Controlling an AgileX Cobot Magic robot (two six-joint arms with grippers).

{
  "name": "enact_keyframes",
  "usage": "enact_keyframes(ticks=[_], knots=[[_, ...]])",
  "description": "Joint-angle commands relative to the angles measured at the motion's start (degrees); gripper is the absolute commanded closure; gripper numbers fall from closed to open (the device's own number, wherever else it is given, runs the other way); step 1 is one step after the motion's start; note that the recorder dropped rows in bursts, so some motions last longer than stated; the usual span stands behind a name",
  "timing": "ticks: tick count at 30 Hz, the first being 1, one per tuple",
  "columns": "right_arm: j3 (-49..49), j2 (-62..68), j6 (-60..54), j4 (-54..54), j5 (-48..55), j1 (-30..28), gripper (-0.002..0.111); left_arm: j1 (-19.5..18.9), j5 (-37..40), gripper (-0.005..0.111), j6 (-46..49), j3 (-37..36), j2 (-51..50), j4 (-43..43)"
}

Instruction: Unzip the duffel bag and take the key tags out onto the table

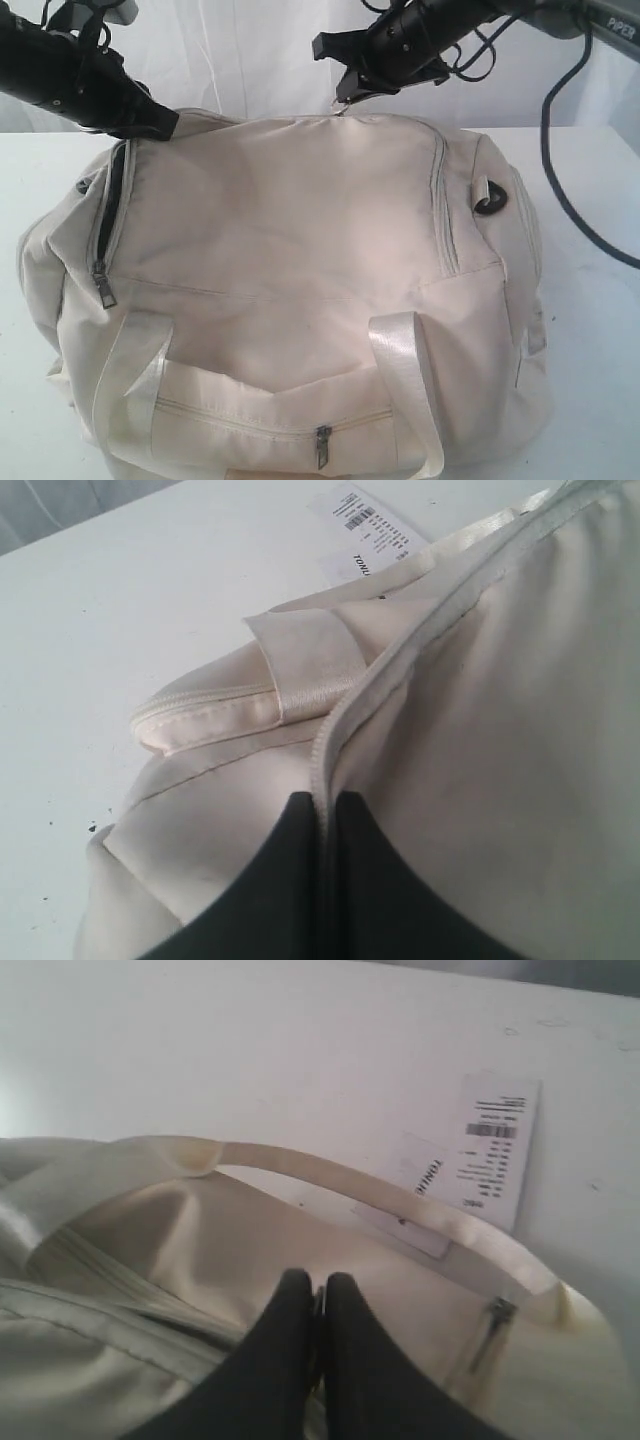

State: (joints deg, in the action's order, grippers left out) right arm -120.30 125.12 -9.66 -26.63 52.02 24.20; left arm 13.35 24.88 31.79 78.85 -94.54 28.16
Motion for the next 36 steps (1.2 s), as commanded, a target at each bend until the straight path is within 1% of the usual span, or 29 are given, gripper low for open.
enact_keyframes(ticks=[1,6,14,21,28,32,36], knots=[[-0.2,-2.5,-0.1,4.2,4.1,-2.9,0.108,-0.2,2.5,0.107,-0.6,-0.2,0.9,-0.6],[-0.2,-4.4,-0.1,4.8,7.4,-4.5,0.108,-0.2,3.5,0.107,-1.0,-0.5,0.0,-0.6],[-0.2,-6.5,-0.1,10.5,14.7,-5.4,0.108,-0.2,-0.7,0.107,-1.4,-5.3,-0.2,-0.3],[-0.2,-8.1,0.8,13.3,17.9,-5.4,0.108,-0.2,-1.0,0.107,-1.4,-6.4,-0.2,-0.2],[0.0,-10.4,1.2,16.6,17.9,-5.4,0.108,-0.2,-0.9,0.107,-1.4,-6.4,-0.2,0.0],[3.3,-12.5,1.3,16.6,17.9,-5.4,0.108,-0.2,-0.9,0.107,-1.4,-6.4,-0.2,0.3],[9.0,-14.7,1.3,16.4,17.9,-5.4,0.108,-0.2,-0.9,0.107,-1.4,-6.4,-0.2,0.5]])
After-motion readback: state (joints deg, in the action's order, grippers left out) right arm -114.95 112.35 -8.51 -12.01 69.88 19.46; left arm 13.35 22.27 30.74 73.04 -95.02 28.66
